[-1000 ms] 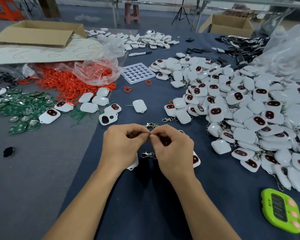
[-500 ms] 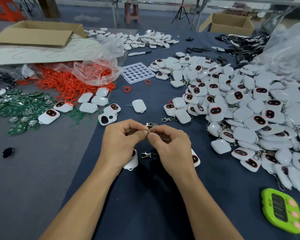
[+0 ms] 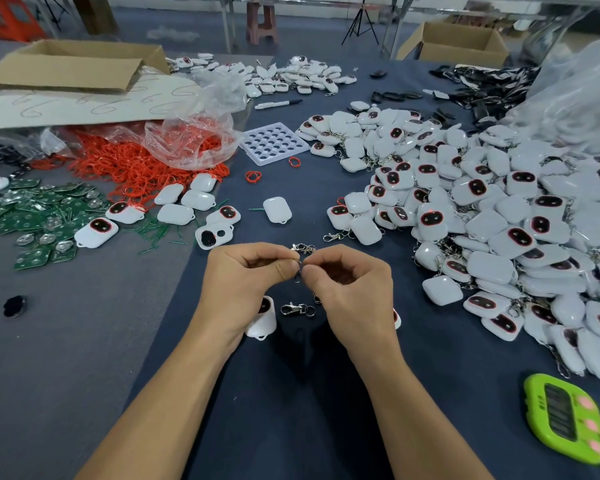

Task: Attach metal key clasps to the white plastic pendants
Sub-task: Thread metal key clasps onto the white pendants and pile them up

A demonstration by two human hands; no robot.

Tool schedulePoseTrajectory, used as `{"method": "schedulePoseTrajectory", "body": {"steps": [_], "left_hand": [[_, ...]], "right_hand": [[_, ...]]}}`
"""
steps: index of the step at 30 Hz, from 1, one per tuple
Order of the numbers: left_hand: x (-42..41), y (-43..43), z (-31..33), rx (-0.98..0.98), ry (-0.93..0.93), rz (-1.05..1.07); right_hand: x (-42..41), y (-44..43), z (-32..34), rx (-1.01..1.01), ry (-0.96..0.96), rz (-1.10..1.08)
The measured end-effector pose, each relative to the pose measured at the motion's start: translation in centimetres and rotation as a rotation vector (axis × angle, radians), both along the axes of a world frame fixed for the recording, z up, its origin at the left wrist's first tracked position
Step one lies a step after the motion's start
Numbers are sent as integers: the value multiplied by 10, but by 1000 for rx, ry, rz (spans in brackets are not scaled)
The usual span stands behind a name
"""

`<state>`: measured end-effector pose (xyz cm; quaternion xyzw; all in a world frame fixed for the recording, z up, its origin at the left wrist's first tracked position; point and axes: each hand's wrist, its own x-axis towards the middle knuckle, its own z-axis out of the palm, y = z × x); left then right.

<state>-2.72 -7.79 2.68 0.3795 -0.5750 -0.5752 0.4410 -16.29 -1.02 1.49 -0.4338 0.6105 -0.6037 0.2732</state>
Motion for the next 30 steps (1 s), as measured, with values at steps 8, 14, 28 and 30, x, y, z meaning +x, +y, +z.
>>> {"method": "schedulePoseTrajectory", "body": {"steps": [8, 14, 28, 30], "left_hand": [[5, 0, -1, -98, -139, -45], [3, 0, -3, -140, -227, -68], [10, -5, -2, -108, -219, -176], [10, -5, -1, -121, -236, -201]], "right_hand": [[3, 3, 4, -15, 138, -42], [1, 4, 2, -14, 269, -47], [-9, 2, 3, -16, 93, 154], [-11, 1, 3, -8, 74, 182]]}}
